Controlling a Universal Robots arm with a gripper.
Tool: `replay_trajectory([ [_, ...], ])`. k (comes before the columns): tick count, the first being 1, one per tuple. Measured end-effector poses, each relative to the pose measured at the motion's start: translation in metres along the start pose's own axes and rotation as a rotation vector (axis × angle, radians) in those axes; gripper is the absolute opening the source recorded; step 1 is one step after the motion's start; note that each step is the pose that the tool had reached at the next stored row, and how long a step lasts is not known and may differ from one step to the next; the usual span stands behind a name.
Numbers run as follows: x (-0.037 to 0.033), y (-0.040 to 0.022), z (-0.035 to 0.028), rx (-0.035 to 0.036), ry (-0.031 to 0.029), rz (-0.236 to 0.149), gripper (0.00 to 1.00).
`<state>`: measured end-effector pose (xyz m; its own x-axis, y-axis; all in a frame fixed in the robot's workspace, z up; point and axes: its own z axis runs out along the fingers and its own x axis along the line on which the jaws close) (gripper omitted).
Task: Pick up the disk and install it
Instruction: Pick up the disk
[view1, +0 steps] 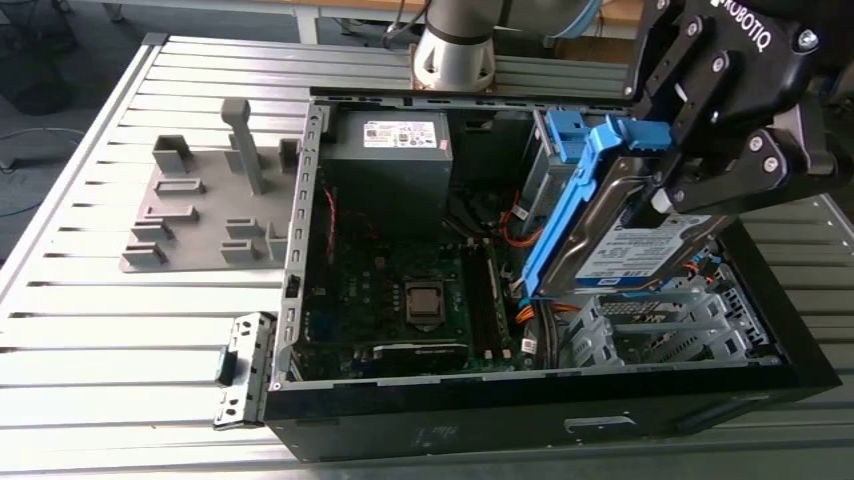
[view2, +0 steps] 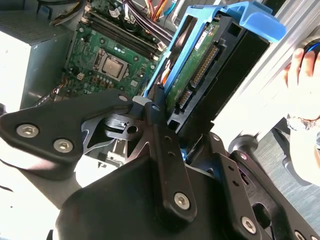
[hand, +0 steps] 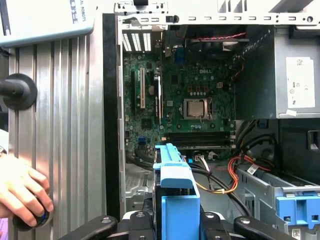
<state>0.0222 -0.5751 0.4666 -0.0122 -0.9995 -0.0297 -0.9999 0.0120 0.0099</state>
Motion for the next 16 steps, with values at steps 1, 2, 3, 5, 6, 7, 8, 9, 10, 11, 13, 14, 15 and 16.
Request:
replay_trajectory([
  [1,0.0000,-0.0006,0.0000,0.0000,0.0000,0.000,0.36],
  [2,0.0000,-0.0013,0.0000,0.0000,0.0000,0.000,0.36],
  [3,0.0000,-0.0019,0.0000,0.0000,0.0000,0.000,0.36],
  [5,0.0000,-0.0031,0.0000,0.0000,0.0000,0.000,0.36],
  [6,0.0000,-0.0037,0.0000,0.0000,0.0000,0.000,0.36],
  [7,0.0000,-0.0043,0.0000,0.0000,0.0000,0.000,0.36],
  [8,-0.0001,-0.0049,0.0000,0.0000,0.0000,0.000,0.36],
  [9,0.0000,-0.0056,0.0000,0.0000,-0.0001,0.000,0.36],
  [10,-0.0001,-0.0061,0.0000,0.0000,0.0000,0.000,0.36],
  [11,-0.0001,-0.0068,-0.0001,0.0000,0.0000,0.000,0.36],
  [13,-0.0001,-0.0080,0.0000,0.0000,0.0000,0.000,0.36],
  [14,-0.0001,-0.0087,0.0000,0.0000,0.0000,0.000,0.36],
  [15,-0.0001,-0.0094,-0.0001,0.0000,0.0000,0.000,0.36],
  [16,-0.0001,-0.0100,-0.0001,0.0000,0.0001,0.000,0.36],
])
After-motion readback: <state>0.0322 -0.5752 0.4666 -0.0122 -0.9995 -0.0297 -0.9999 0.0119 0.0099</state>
